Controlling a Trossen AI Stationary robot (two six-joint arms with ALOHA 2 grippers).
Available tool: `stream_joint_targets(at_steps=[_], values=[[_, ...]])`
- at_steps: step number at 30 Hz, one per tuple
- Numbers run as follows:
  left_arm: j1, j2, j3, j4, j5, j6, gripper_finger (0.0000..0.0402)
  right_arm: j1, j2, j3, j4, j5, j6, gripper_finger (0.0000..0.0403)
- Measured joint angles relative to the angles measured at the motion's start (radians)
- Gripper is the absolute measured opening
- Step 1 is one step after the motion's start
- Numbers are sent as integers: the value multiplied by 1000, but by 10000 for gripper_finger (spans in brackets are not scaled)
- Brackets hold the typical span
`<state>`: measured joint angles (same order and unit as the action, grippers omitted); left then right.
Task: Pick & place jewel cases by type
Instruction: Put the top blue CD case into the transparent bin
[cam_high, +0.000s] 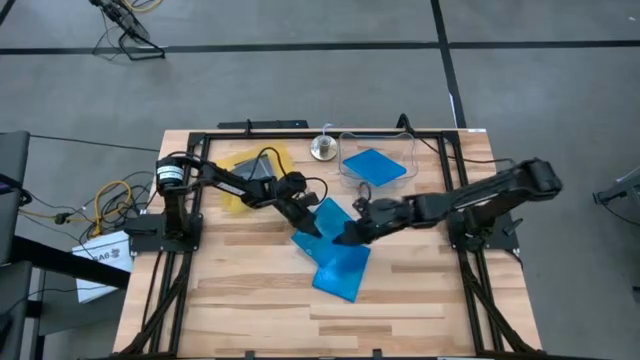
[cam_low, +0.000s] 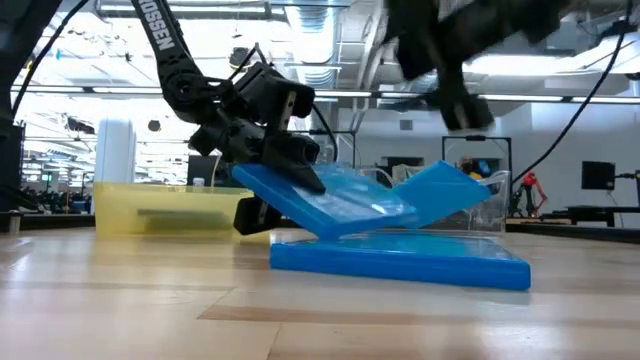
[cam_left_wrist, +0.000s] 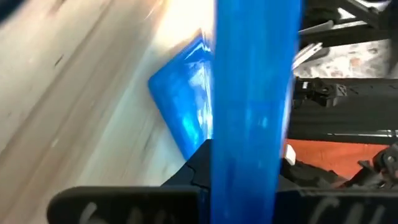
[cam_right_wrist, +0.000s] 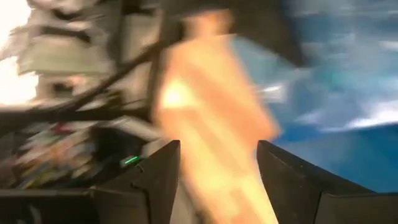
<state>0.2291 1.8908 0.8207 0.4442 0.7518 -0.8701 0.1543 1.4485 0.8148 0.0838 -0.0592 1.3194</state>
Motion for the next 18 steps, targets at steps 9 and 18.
stream_joint_targets(at_steps=[9,18], values=[[1,-93,-1,18,34,88,2,34,-253,3,-49,-175,-43,205],[1,-289,0,15,-23,280,1,114,-337,2,-135,-246,-37,205]])
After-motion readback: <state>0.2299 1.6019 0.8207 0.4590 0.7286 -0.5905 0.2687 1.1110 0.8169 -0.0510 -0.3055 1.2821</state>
